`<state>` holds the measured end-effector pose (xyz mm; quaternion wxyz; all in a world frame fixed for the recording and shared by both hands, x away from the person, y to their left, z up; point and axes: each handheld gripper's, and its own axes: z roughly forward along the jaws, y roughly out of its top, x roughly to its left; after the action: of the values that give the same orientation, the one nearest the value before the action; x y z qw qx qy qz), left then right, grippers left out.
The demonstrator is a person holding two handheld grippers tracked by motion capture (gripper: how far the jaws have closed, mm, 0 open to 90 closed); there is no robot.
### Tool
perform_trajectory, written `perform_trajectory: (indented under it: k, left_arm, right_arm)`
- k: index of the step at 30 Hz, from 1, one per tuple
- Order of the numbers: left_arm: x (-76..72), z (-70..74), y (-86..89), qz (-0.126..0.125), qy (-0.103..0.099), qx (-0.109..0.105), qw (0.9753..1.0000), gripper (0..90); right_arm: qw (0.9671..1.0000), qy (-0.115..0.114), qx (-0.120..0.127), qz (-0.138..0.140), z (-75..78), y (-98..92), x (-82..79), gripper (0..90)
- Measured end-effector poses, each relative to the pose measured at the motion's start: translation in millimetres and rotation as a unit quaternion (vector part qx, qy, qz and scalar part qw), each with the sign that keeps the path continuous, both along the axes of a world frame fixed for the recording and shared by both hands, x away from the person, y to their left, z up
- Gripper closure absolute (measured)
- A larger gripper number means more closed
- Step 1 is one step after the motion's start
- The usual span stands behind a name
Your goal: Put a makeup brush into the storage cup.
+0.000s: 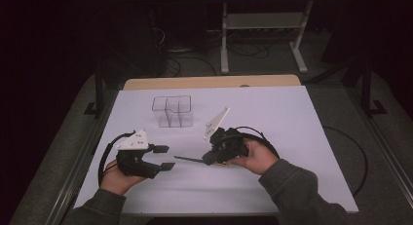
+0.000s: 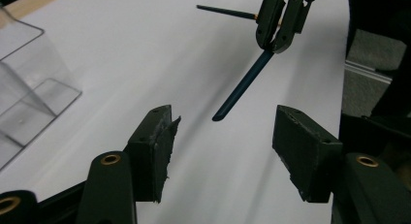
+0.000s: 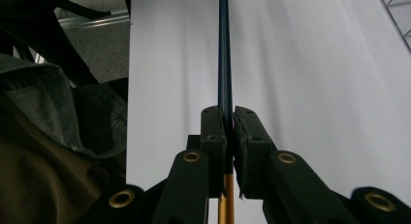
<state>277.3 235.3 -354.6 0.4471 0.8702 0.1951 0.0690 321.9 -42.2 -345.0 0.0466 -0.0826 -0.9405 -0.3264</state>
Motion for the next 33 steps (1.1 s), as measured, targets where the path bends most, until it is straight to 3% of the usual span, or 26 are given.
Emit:
perform_trajectory:
  k: [9, 17, 33]
  left_arm:
    - [6.3, 1.7, -15.0, -0.043, 0.015, 0.018, 0.9988, 44.2]
    - [10.0, 2.5, -25.3, -0.081, 0.030, 0.036, 0.9956, 47.9]
    - [15.5, -1.2, -34.3, -0.114, 0.053, 0.053, 0.9907, 61.2]
  right_arm:
    - [0.9999, 0.006, -0.004, 0.014, -0.8, 0.4, -3.4, 82.5]
    - [0.9996, 0.006, -0.006, 0.025, -3.3, 1.1, -4.2, 82.5]
    - [0.9991, 0.006, -0.007, 0.041, -4.9, 3.3, -6.1, 82.5]
